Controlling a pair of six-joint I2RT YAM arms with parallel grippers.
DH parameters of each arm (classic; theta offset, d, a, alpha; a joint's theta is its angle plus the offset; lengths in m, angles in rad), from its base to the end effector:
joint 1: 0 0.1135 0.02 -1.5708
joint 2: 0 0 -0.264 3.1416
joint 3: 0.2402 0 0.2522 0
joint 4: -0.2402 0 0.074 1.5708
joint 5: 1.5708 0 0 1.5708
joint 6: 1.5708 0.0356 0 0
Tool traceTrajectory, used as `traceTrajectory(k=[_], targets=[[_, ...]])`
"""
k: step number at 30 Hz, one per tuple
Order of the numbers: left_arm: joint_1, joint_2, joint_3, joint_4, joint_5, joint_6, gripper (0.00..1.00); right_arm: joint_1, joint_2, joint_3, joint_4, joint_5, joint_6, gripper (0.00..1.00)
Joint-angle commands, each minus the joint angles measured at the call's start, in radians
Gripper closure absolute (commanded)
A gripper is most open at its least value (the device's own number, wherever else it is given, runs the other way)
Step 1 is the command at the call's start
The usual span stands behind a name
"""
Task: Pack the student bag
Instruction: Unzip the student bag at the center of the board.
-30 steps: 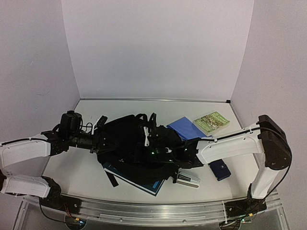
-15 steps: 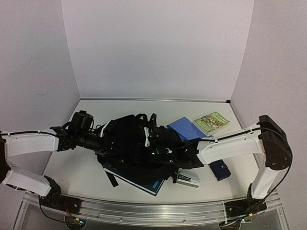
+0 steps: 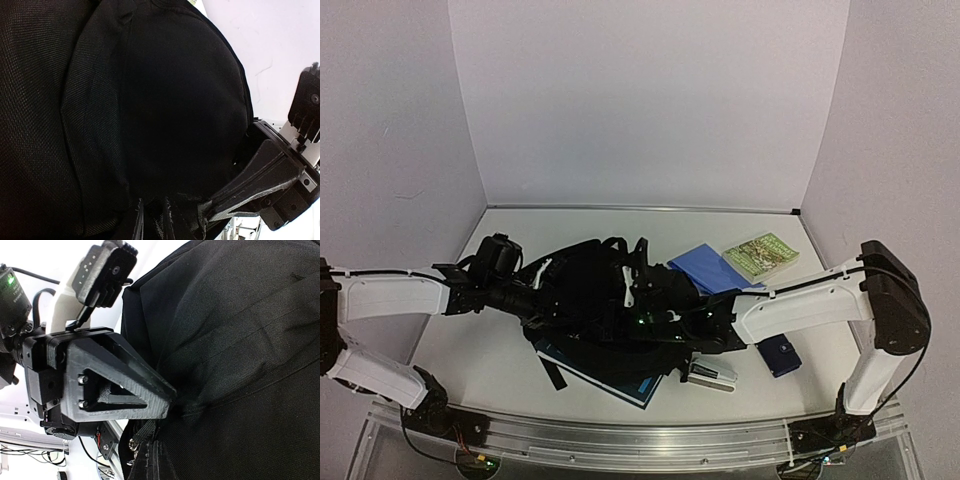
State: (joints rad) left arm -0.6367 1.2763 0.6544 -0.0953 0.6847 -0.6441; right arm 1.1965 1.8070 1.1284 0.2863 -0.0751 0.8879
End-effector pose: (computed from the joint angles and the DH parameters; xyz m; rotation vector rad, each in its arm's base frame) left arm 0.1908 -0.1691 0.2054 0.3945 2.4927 -1.3889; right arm 0.1479 0.3838 0.2212 -0.4031 2.2227 1.3463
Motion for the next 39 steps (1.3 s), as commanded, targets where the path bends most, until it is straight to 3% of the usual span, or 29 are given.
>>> traceTrajectory(k=[1, 5, 17, 31, 35, 39], targets=[[-0.010, 0.010, 0.040, 0.026, -0.015, -0.009, 0.91, 0.003, -0.055, -0.008, 0.020, 0.028, -0.015, 1.00], [-0.012, -0.005, 0.037, 0.021, -0.042, -0.013, 1.00, 0.003, -0.060, -0.012, 0.021, 0.035, -0.015, 1.00], [-0.012, -0.157, 0.023, -0.154, -0.364, -0.033, 1.00, 0.003, -0.115, -0.059, 0.020, 0.061, -0.009, 1.00], [-0.012, -0.206, -0.014, -0.194, -0.427, -0.061, 1.00, 0.003, -0.144, -0.090, 0.019, 0.060, -0.005, 0.99], [-0.013, -0.205, -0.017, -0.186, -0.422, -0.065, 1.00, 0.004, -0.099, -0.038, 0.017, 0.033, 0.029, 0.62], [-0.012, -0.200, -0.017, -0.178, -0.411, -0.066, 1.00, 0.005, -0.051, 0.010, 0.017, 0.024, 0.058, 0.45]])
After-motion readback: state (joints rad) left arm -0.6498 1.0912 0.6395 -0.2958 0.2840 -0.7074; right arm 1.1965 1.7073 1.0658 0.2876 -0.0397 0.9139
